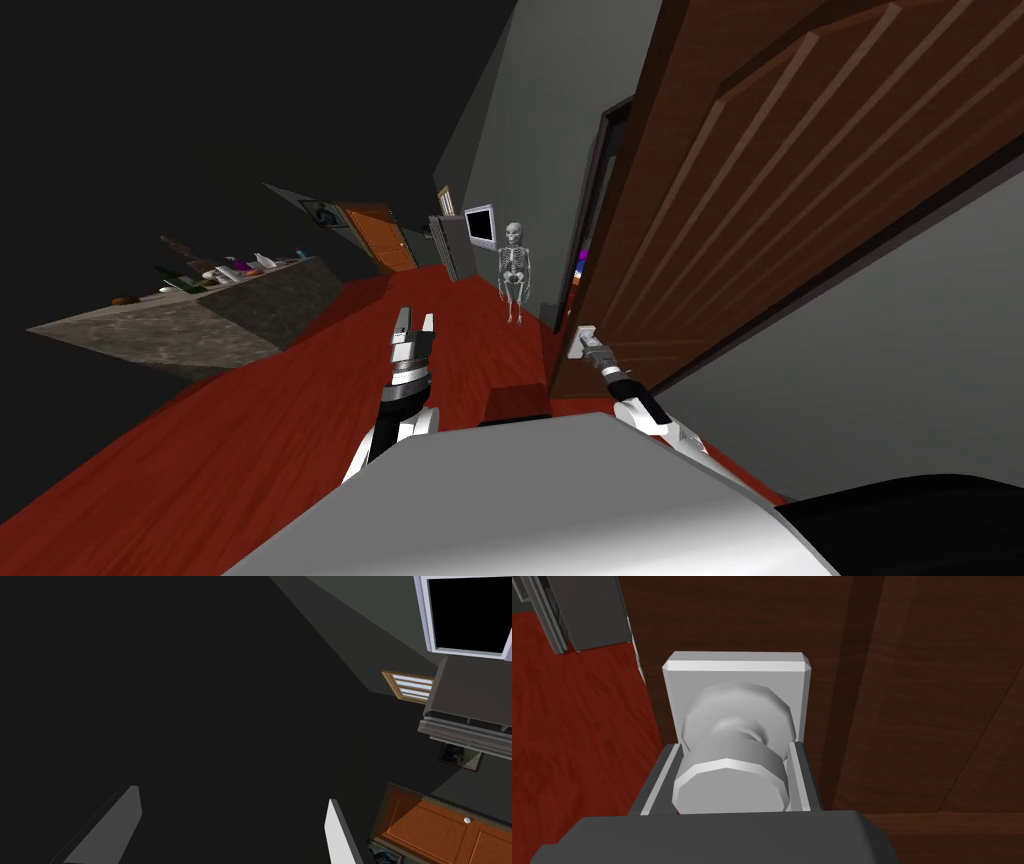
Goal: Pull the door open
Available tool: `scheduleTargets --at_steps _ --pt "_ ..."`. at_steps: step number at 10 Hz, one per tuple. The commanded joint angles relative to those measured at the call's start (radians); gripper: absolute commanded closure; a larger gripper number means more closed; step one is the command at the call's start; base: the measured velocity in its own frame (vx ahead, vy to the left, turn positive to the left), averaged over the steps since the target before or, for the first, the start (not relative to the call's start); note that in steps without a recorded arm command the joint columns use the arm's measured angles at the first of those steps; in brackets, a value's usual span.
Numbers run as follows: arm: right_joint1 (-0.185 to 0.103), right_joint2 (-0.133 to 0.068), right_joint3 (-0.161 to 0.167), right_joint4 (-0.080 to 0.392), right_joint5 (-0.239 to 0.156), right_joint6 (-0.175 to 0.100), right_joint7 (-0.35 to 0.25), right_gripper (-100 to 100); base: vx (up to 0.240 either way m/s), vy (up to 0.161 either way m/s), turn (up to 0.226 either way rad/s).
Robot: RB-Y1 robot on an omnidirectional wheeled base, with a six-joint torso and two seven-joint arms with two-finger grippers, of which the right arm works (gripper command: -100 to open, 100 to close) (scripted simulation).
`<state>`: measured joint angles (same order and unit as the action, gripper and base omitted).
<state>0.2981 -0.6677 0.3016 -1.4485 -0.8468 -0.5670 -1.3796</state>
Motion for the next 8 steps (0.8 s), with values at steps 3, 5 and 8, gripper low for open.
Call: scheduleTargets --at_steps 3,5,8 --pt "0.015 -0.035 0.029 -0.009 0.011 -0.031 -0.036 100 -0.19 -0.069 0.134" --pt "0.021 -0.051 0.04 -0.011 0.015 -0.044 -0.05 100 -0.184 -0.067 0.097" --pt "0.028 -0.067 0.054 -0.008 0.02 -0.056 -0.066 100 -0.126 -0.032 0.08"
